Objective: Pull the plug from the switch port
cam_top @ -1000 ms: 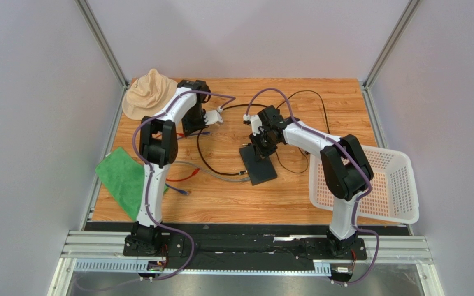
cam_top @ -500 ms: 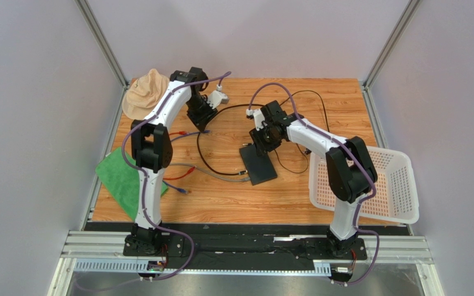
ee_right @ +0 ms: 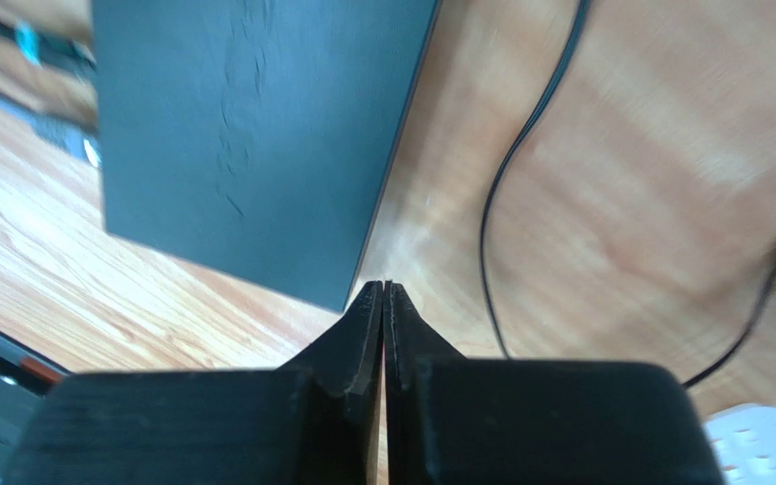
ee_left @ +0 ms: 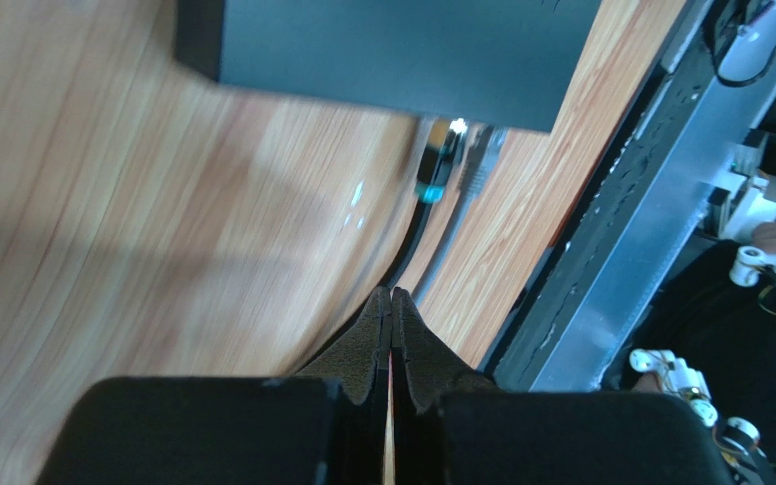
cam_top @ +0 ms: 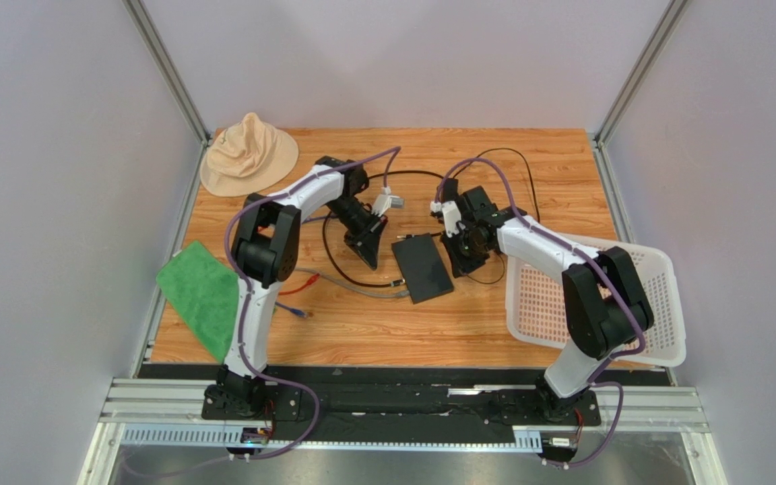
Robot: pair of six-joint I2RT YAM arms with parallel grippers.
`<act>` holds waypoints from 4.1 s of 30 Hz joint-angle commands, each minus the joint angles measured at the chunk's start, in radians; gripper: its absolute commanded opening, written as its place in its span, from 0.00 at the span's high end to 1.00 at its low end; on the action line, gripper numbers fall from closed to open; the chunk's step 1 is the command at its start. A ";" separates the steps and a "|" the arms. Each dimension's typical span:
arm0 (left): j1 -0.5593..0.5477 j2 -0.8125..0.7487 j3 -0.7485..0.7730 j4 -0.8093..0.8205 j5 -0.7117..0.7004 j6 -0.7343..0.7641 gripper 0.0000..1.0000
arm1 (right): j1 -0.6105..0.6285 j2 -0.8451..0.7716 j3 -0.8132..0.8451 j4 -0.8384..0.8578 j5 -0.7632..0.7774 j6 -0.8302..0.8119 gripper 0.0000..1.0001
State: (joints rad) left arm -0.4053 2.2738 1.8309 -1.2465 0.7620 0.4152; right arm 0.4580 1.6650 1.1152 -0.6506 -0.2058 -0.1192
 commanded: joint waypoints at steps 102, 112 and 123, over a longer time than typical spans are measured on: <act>-0.036 0.187 -0.064 0.232 0.258 -0.236 0.82 | 0.071 0.312 0.227 0.052 -0.149 0.052 1.00; -0.038 0.187 -0.067 0.239 0.246 -0.251 1.00 | 0.071 0.291 0.209 0.057 -0.142 0.053 1.00; -0.021 0.171 -0.039 0.173 0.264 -0.207 1.00 | 0.071 0.253 0.172 0.035 -0.129 0.029 1.00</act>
State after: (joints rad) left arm -0.4171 2.4405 1.7813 -1.0611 1.0775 0.1635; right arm 0.5228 1.9293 1.3464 -0.5770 -0.3992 -0.0586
